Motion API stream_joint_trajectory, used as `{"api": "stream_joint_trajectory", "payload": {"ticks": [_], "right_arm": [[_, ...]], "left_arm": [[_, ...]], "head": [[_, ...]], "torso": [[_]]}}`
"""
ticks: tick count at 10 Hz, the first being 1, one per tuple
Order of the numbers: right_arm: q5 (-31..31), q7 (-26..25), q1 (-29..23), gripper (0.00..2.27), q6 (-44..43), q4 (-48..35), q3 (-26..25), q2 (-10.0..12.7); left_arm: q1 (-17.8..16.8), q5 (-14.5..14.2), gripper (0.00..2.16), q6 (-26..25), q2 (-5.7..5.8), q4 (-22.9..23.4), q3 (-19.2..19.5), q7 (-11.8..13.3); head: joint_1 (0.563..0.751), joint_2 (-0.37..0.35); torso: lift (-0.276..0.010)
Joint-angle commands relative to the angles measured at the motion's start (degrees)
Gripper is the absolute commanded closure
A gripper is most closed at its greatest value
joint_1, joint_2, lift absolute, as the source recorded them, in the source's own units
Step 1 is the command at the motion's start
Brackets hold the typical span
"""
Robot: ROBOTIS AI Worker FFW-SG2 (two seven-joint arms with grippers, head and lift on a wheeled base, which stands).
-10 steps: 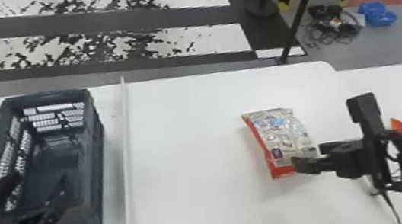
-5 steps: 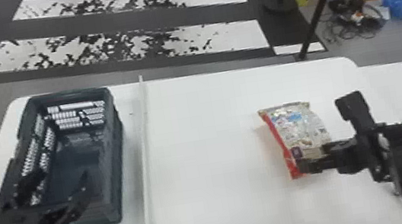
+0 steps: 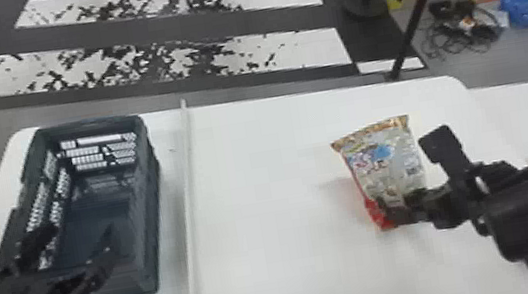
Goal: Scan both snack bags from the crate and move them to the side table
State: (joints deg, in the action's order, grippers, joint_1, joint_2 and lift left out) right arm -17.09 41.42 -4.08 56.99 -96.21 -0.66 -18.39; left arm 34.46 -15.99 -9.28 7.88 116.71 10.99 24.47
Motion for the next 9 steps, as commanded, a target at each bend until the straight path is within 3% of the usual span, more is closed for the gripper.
{"api": "stream_joint_trajectory", "payload": {"ticks": [1,5,9], "right_arm": [[-1.1,0.9,-0.1,2.24,-0.1,0.1,0.7,-0.1],[-1.0,0.5,-4.6,2.25,0.8,-9.3,-3.7,0.5],[4.2,-1.5,-6.2,2.25,2.2,-14.4,-14.6,0.5]], "left_arm": [[0.0,0.0,0.09,0.0,-0.06,0.0,0.0,0.1],[0.3,-0.2,0.09,0.2,-0.06,0.1,0.4,0.1],[0.3,-0.2,0.09,0.2,-0.06,0.1,0.4,0.1]], "head": [[0.695,-0.114],[0.695,-0.110],[0.695,-0.162]], "torso": [[-0.075],[-0.075],[-0.075]]}}
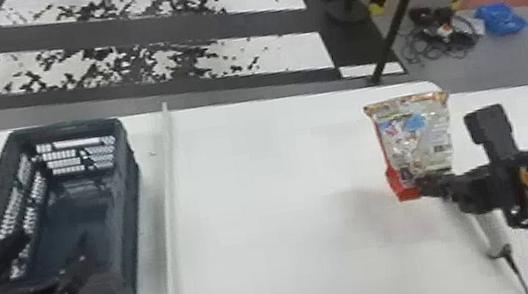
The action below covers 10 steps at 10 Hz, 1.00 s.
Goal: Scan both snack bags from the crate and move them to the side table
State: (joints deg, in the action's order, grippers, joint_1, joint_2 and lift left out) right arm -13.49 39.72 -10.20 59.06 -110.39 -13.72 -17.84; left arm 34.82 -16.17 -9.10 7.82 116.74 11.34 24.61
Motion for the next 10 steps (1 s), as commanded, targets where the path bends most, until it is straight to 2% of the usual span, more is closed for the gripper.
{"api": "stream_joint_trajectory", "payload": {"ticks": [1,2,5,8,10], "right_arm": [[3.4,-2.0,0.2,2.25,0.8,-0.2,-5.7,0.0],[4.5,-2.8,1.0,2.25,1.4,0.5,-9.6,-0.1],[7.2,-8.9,2.6,2.25,0.1,7.0,-17.4,-2.5],[7.3,-19.4,5.7,2.25,-6.5,18.3,-19.7,-5.6],[7.4,-21.9,8.3,2.25,-12.5,26.5,-19.4,-8.0]], "left_arm": [[0.0,0.0,0.09,0.0,0.00,0.1,0.0,0.0],[0.0,0.0,0.09,0.0,0.09,0.1,0.0,0.0],[0.1,0.0,0.09,0.0,0.00,0.1,-0.1,0.0],[0.2,0.1,0.09,-0.2,0.09,0.2,-0.1,0.1],[0.4,0.2,0.09,-0.2,0.09,0.6,0.0,0.1]], "head": [[0.695,-0.188],[0.695,-0.224],[0.695,-0.335],[0.695,-0.350],[0.695,-0.350]], "torso": [[-0.075],[-0.075],[-0.075],[-0.075],[-0.075]]}}
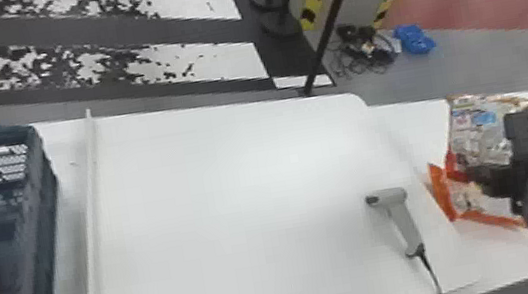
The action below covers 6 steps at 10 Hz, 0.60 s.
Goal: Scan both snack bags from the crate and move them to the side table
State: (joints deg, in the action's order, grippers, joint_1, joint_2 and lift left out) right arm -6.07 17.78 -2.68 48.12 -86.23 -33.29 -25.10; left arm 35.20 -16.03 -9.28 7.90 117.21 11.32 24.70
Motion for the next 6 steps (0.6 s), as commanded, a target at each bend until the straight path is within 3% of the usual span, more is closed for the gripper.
{"api": "stream_joint_trajectory", "payload": {"ticks": [1,3,4,5,6], "right_arm": [[0.1,-0.6,2.4,2.24,-3.9,6.2,0.3,-1.4],[0.3,-2.6,6.0,2.17,-7.2,14.2,1.6,-3.2],[0.3,-4.5,6.9,1.91,-7.7,16.5,2.3,-3.7],[1.2,-6.9,6.9,1.23,-7.6,17.0,2.5,-3.7],[3.3,-8.4,6.9,0.09,-6.8,17.3,2.4,-4.0]], "left_arm": [[0.0,0.0,0.09,0.0,0.01,0.3,0.0,0.0],[0.2,-0.1,0.09,0.0,0.09,0.5,0.1,0.0],[0.3,-0.1,0.09,0.0,0.09,0.6,0.2,0.0],[0.3,-0.1,0.09,0.0,0.09,0.7,0.3,0.0],[0.3,-0.1,0.09,0.0,0.09,0.8,0.3,0.0]], "head": [[0.695,-0.350],[0.695,-0.350],[0.695,-0.350],[0.695,-0.350],[0.695,-0.350]], "torso": [[-0.075],[-0.075],[-0.075],[-0.075],[-0.075]]}}
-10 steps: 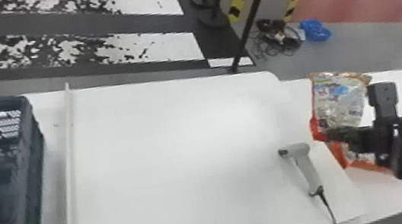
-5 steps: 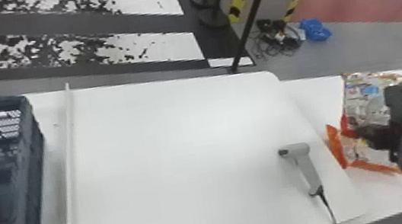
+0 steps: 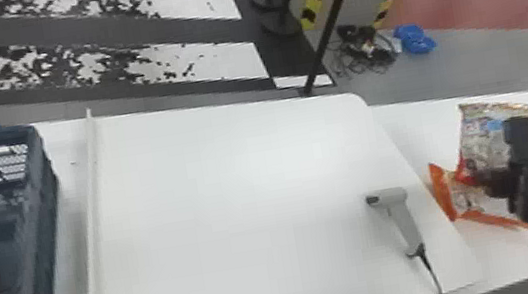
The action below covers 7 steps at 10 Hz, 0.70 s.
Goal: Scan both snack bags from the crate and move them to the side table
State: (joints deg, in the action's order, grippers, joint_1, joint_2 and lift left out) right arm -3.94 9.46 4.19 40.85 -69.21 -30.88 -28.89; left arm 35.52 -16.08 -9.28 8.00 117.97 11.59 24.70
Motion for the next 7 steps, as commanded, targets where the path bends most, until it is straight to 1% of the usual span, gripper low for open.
{"api": "stream_joint_trajectory", "payload": {"ticks": [1,3,4,5,7], "right_arm": [[2.8,-2.3,0.0,0.00,0.6,0.3,0.0,-0.2],[4.7,-3.9,-0.9,0.05,-0.5,-0.3,-1.3,0.1],[7.5,-4.0,-3.5,0.05,-1.9,-3.8,-2.5,1.0],[10.4,-3.9,-7.5,0.05,-3.3,-10.9,-4.1,3.7],[11.7,-4.0,-15.4,0.05,-3.6,-25.9,-3.6,9.7]], "left_arm": [[0.0,0.0,0.09,0.0,0.00,0.1,0.0,0.1],[0.3,0.0,0.09,0.0,0.00,0.1,0.0,0.2],[0.5,-0.1,0.09,0.0,-0.09,0.4,0.2,0.3],[0.6,-0.1,0.09,0.0,-0.18,0.7,0.3,0.3],[0.9,0.0,0.09,0.0,-0.53,2.1,0.3,0.3]], "head": [[0.695,-0.350],[0.695,-0.350],[0.695,-0.350],[0.695,-0.350],[0.695,-0.350]], "torso": [[-0.075],[-0.075],[-0.075],[-0.075],[-0.075]]}}
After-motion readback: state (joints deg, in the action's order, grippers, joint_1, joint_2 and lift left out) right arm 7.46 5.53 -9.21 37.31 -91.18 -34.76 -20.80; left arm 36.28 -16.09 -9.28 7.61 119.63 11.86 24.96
